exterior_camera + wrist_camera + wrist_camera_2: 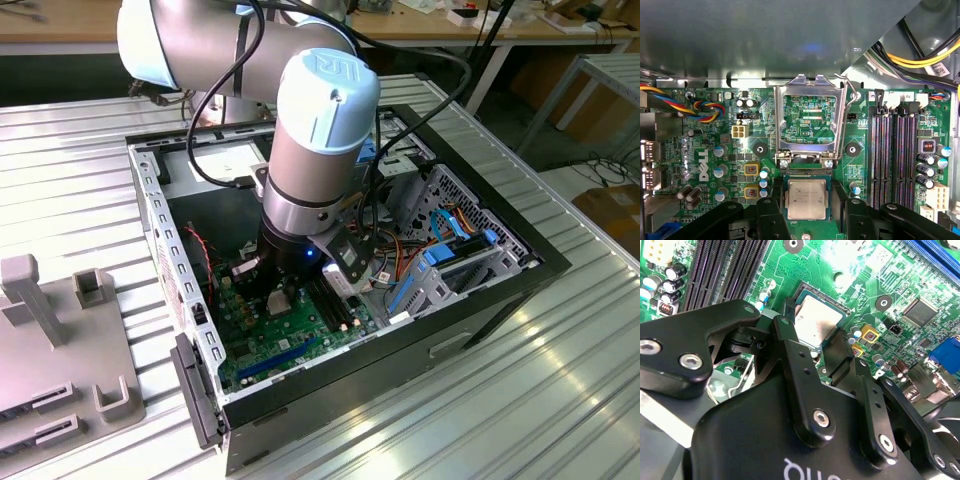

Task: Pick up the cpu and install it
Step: 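Place the cpu into insertion slot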

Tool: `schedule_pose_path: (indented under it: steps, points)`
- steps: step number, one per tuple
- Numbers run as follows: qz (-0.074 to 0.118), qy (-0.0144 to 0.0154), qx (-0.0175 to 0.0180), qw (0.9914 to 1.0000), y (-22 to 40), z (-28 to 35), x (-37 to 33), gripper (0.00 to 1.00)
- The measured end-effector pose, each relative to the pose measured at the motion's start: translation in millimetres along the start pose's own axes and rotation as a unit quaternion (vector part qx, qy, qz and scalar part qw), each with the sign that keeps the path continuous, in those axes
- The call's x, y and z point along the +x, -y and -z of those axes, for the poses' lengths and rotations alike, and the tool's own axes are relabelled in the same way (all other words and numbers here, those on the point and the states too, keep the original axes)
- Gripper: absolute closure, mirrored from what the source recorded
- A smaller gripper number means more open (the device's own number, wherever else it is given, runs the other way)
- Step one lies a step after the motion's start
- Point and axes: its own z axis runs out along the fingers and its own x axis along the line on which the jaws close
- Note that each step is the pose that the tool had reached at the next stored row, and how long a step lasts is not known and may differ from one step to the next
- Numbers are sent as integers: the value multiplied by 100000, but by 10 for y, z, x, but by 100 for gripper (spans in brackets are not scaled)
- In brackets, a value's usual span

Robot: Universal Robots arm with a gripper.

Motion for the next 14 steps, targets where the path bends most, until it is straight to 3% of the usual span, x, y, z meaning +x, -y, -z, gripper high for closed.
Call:
schedule_pose_path:
  steps: [14]
  points:
    - [223, -2, 5, 100000, 0, -3, 0, 53]
